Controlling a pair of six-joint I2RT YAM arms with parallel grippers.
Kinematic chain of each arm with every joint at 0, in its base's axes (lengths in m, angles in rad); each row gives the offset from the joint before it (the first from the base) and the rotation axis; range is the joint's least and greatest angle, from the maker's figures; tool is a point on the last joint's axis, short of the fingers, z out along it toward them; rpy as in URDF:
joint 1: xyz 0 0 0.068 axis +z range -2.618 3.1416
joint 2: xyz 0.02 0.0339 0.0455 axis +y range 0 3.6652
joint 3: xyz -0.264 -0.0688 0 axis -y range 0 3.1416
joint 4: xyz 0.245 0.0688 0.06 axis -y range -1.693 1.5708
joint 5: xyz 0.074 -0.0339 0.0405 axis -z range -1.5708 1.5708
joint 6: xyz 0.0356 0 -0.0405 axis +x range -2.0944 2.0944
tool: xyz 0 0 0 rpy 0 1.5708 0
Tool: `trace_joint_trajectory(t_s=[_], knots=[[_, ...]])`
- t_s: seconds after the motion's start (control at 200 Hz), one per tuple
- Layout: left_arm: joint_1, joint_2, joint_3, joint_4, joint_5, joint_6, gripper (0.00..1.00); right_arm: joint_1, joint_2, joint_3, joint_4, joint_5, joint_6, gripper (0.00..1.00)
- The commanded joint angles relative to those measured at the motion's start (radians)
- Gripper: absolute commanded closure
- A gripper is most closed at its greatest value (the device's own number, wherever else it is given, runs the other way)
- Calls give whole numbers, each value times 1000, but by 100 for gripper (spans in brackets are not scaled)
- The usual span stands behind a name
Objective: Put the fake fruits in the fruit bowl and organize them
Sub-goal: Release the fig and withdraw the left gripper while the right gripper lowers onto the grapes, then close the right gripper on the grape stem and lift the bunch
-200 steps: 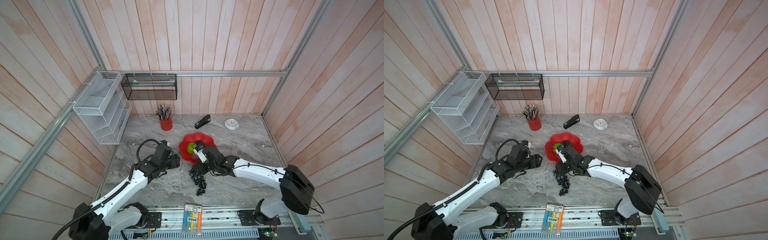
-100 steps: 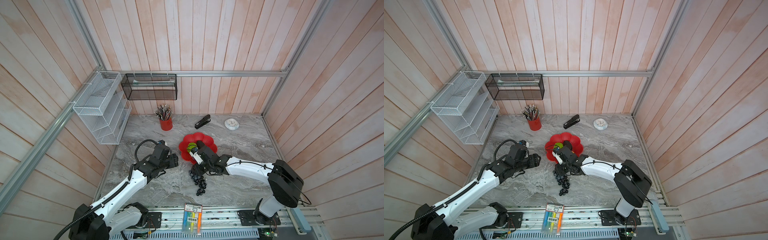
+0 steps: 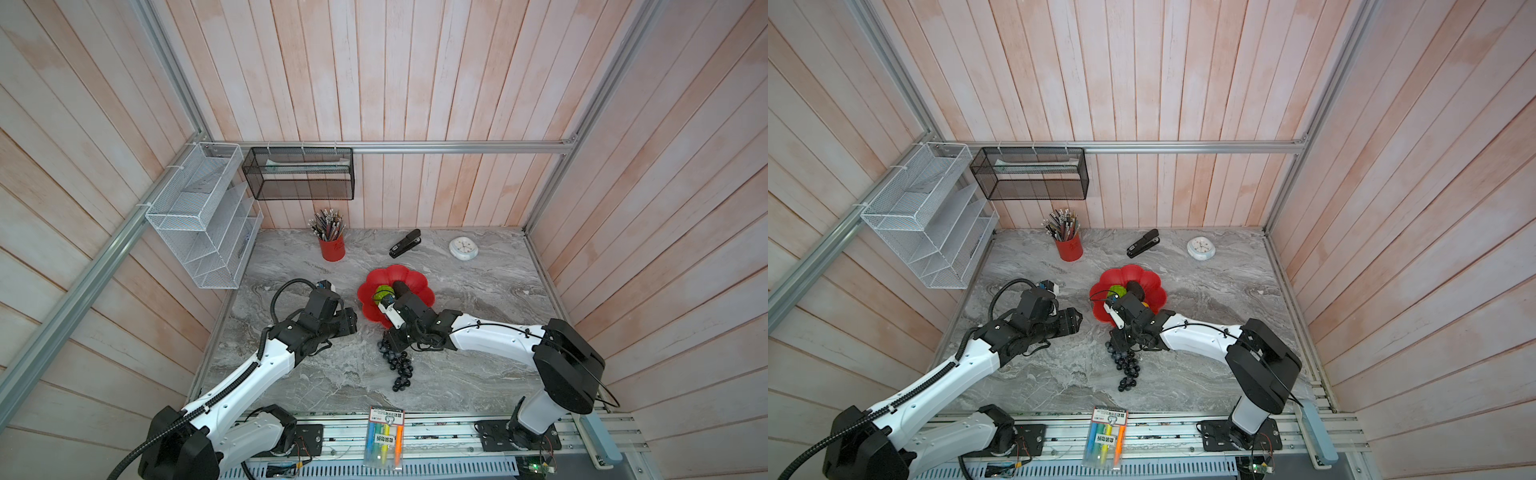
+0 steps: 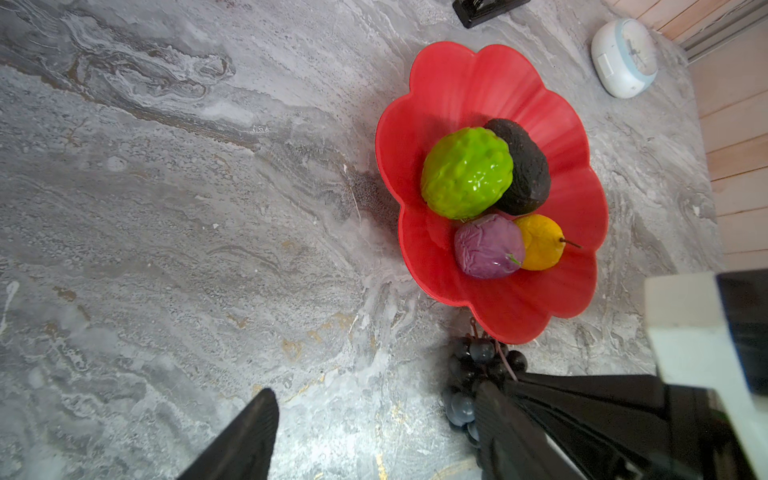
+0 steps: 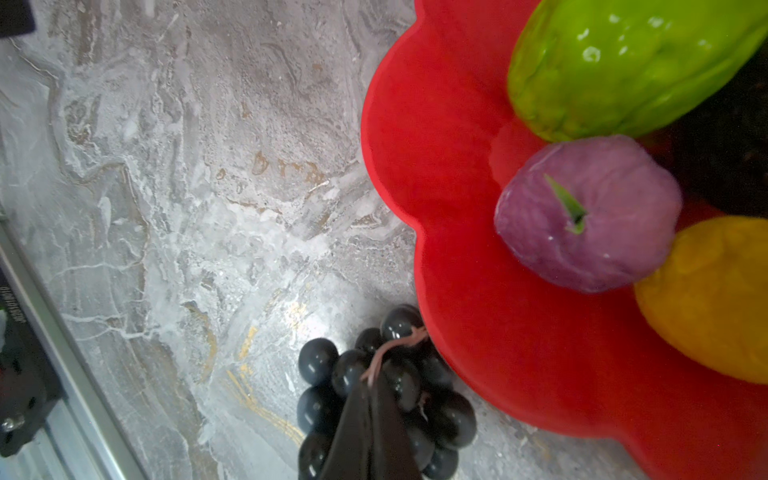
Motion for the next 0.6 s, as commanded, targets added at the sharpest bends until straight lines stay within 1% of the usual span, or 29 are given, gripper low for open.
trace_joint_trajectory(t_s=[0.0,0.24,0.325,0.415,0.52,0.595], knots=[[8,4,-14,-10,-5,17,23,7,-36,-16,15,30,4,100],[8,-6,-16,-22,-10,20,23,7,-175,-59,35,100,22,100],[8,-7,-16,-25,-10,19,23,7,-209,-68,33,109,27,100],[8,-10,-17,-28,-11,19,23,7,-214,-73,37,99,40,100],[8,-15,-17,-28,-7,21,24,7,-186,-54,24,47,38,100],[8,-21,-18,-31,-5,22,24,13,-195,-58,38,49,50,100]])
